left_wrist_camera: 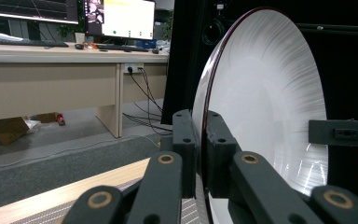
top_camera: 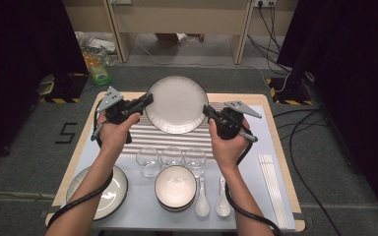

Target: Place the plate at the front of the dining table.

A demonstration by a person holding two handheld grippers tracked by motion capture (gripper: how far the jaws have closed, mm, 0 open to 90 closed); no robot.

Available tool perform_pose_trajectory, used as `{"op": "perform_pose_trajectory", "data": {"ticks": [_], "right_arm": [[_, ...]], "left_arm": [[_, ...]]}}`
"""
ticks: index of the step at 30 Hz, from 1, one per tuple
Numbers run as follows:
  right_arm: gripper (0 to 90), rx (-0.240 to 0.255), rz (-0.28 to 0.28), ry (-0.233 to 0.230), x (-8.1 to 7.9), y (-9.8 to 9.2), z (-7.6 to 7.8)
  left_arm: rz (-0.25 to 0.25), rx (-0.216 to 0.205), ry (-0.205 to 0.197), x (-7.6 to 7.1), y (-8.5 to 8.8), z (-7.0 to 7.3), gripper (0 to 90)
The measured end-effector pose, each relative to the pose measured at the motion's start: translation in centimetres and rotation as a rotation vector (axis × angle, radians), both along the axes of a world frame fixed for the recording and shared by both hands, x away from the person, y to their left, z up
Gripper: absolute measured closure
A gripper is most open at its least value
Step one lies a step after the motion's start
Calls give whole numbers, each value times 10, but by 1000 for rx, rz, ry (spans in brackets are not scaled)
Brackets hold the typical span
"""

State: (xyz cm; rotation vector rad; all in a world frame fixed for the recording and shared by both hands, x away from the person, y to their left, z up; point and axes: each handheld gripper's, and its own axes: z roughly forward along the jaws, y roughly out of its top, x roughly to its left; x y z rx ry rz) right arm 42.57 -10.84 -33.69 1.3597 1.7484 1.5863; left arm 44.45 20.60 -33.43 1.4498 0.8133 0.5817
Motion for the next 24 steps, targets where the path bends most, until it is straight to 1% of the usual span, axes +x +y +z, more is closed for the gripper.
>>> {"op": "perform_pose_trajectory", "data": {"ticks": [4, 8, 10, 13, 14, 17, 20, 24], "right_arm": [[872, 2, -1, -1, 2, -1, -1], [872, 3, -1, 11, 4, -1, -2], [872, -6, -2, 10, 5, -1, -3], [872, 3, -6, 20, 6, -1, -3], [872, -5, -4, 14, 7, -1, -4], [872, -4, -5, 18, 8, -1, -4], [872, -4, -7, 27, 9, -1, -5], [872, -5, -8, 24, 11, -2, -6]], "left_arm": [[1, 2, 5, 3, -1, 0, 847], [-1, 8, 13, 5, -1, -2, 847], [-1, 7, 16, 6, -1, -2, 848], [0, 7, 21, 9, -1, -3, 847], [-1, 6, 23, 9, -1, -3, 847], [0, 12, 29, 11, -1, -4, 848], [2, 9, 33, 13, -2, -5, 848], [3, 7, 41, 15, -2, -6, 849]]}}
